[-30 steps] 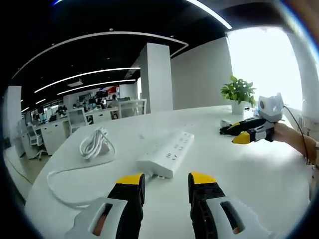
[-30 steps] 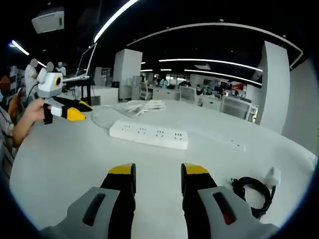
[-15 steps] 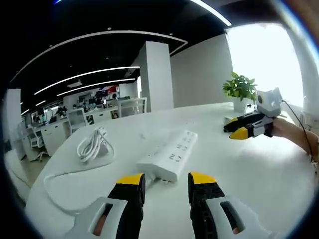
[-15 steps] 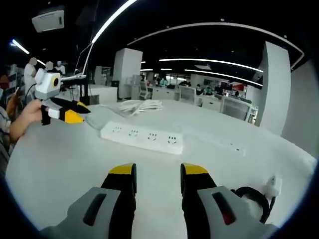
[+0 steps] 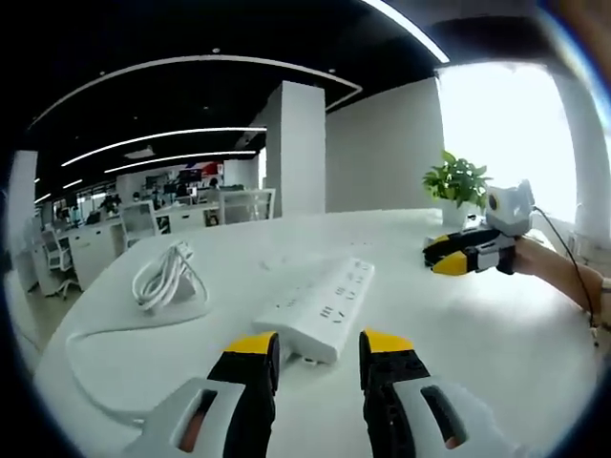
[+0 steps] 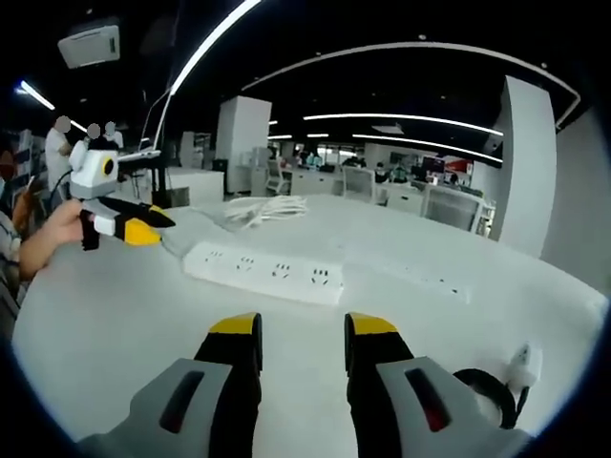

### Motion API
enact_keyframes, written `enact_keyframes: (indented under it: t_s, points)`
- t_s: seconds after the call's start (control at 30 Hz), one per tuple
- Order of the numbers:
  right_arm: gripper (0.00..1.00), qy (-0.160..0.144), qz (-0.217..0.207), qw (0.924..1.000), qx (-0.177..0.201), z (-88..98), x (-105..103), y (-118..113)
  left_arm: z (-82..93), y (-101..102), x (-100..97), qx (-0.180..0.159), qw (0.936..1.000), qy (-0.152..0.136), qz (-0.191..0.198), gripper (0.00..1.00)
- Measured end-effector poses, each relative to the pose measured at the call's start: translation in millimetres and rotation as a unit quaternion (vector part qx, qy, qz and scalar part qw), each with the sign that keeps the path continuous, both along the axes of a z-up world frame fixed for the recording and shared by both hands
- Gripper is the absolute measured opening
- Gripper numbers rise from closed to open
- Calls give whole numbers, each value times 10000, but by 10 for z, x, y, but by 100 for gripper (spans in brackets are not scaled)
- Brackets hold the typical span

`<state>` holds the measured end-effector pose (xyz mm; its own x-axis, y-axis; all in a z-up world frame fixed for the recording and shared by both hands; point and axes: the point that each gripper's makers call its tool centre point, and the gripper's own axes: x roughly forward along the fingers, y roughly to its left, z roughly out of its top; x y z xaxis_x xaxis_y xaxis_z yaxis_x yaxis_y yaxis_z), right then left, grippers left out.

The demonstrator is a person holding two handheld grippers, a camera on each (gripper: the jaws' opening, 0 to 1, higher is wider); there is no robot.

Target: Straighten the power strip on the desk, plug the charger into it

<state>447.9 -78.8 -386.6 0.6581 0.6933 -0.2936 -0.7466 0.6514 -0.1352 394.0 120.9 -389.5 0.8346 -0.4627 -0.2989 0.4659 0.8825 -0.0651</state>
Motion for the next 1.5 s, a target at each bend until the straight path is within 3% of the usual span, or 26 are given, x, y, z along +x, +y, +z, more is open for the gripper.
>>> enact_keyframes:
  t_s: [0.33,0.9,1.5]
  points:
    - [33,96,13,9999,-40,-47,162,60,-85,-90,36,-95,9998,33,-148,34]
    - [31,317,81,9995,-51,-195,401,193,-222,-69,72,-188,9994,236,-185,34]
    - [30,446,251,9987,-85,-270,554,273,-250,-128,127,-169,9995,83,-266,35]
